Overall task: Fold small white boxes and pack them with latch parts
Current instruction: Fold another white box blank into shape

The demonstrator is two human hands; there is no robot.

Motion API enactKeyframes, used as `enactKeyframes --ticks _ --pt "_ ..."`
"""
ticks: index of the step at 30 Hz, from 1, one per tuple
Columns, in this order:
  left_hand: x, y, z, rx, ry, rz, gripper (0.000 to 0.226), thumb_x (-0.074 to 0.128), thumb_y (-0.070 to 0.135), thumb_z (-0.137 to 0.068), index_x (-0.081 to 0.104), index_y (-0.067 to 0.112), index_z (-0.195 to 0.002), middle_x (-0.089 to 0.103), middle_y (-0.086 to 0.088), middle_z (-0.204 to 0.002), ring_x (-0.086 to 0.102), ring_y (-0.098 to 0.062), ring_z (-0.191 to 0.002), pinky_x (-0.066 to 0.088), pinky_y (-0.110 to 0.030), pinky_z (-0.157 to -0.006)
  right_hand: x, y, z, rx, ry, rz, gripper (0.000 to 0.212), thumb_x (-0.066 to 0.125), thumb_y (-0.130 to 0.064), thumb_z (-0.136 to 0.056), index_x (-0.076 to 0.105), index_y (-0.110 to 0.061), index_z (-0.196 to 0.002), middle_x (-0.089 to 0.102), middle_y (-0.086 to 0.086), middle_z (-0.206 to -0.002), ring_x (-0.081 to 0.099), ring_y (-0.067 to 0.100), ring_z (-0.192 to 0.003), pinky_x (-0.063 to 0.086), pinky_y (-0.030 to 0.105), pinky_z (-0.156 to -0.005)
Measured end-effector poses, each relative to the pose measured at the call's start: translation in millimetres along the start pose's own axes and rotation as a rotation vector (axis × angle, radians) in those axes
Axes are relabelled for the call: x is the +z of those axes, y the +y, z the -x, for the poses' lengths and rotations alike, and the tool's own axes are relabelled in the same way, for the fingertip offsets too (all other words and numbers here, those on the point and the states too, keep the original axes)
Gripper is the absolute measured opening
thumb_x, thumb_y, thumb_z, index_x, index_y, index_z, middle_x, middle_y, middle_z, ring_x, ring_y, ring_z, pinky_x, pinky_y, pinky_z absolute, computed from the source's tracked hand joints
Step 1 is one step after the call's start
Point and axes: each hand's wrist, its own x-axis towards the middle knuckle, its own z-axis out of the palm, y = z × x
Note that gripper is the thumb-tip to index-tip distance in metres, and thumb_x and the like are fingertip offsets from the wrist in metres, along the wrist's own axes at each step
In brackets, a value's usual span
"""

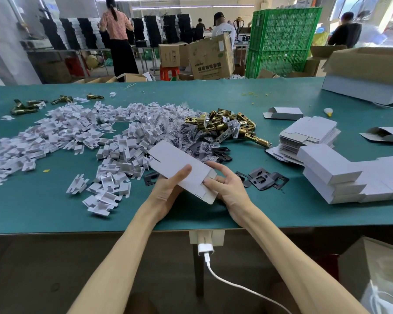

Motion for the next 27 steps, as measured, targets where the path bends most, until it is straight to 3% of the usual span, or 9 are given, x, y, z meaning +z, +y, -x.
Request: enactKeyframes --ticks 4,10,15,19,21,24,27 --pt "-4 6 2 -0.009 -0.209 0.048 0.093 0.091 0.047 -0.073 0.05 0.019 -0.152 0.058 -0.005 -0.151 0.054 -0.028 -0.14 0.043 -0.05 -0.114 -3 -3 1 0.03 -0.069 -0.037 0.047 0.071 -0.001 -0.09 0.06 -0.021 -0.131 0.077 0.017 -0.102 0.073 0.029 -0.089 0.058 0.04 -0.081" --pt "-3 8 4 -0.05 -0.259 -0.026 0.099 0.089 0.053 -0.073 0.046 0.018 -0.154 0.054 -0.007 -0.154 0.052 -0.03 -0.141 0.045 -0.047 -0.111 0 2 3 -0.049 -0.012 0.027 0.043 0.078 -0.017 -0.088 0.058 -0.018 -0.125 0.077 0.021 -0.095 0.074 0.03 -0.082 0.059 0.035 -0.069" --pt "-2 9 5 -0.048 -0.206 -0.049 0.12 0.091 0.07 -0.055 0.049 0.009 -0.15 0.06 -0.014 -0.146 0.058 -0.034 -0.135 0.047 -0.049 -0.111 3 6 3 -0.082 -0.008 0.128 0.034 0.078 -0.021 -0.09 0.058 -0.018 -0.116 0.075 0.008 -0.077 0.072 0.021 -0.072 0.053 0.027 -0.062" --pt "-2 9 5 -0.034 -0.148 -0.015 0.13 0.089 0.078 -0.043 0.053 0.004 -0.143 0.065 -0.017 -0.136 0.062 -0.034 -0.129 0.056 -0.044 -0.101 6 9 1 -0.117 -0.028 0.272 0.023 0.075 -0.023 -0.09 0.06 -0.025 -0.107 0.059 0.017 -0.072 0.053 0.022 -0.069 0.038 0.035 -0.069" --pt "-3 8 3 -0.026 -0.105 0.009 0.131 0.089 0.08 -0.037 0.057 0.003 -0.137 0.068 -0.016 -0.128 0.064 -0.034 -0.125 0.056 -0.046 -0.101 8 8 2 -0.131 -0.058 0.291 0.023 0.076 -0.023 -0.09 0.061 -0.026 -0.107 0.064 0.025 -0.078 0.057 0.023 -0.071 0.043 0.037 -0.071" --pt "-5 5 0 -0.035 -0.029 0.04 0.131 0.087 0.084 -0.025 0.061 0.004 -0.126 0.071 -0.013 -0.117 0.065 -0.038 -0.122 0.051 -0.055 -0.106 9 7 6 -0.132 -0.117 0.29 0.026 0.079 -0.026 -0.089 0.065 -0.021 -0.11 0.073 0.02 -0.088 0.067 0.016 -0.074 0.054 0.034 -0.068" --pt "-6 3 -2 -0.039 0.026 0.023 0.132 0.082 0.089 -0.021 0.061 0.005 -0.12 0.072 -0.011 -0.104 0.072 -0.037 -0.108 0.058 -0.052 -0.093 9 5 7 -0.118 -0.149 0.314 0.025 0.078 -0.031 -0.089 0.07 -0.016 -0.108 0.078 0.01 -0.094 0.071 0.018 -0.083 0.056 0.037 -0.066"
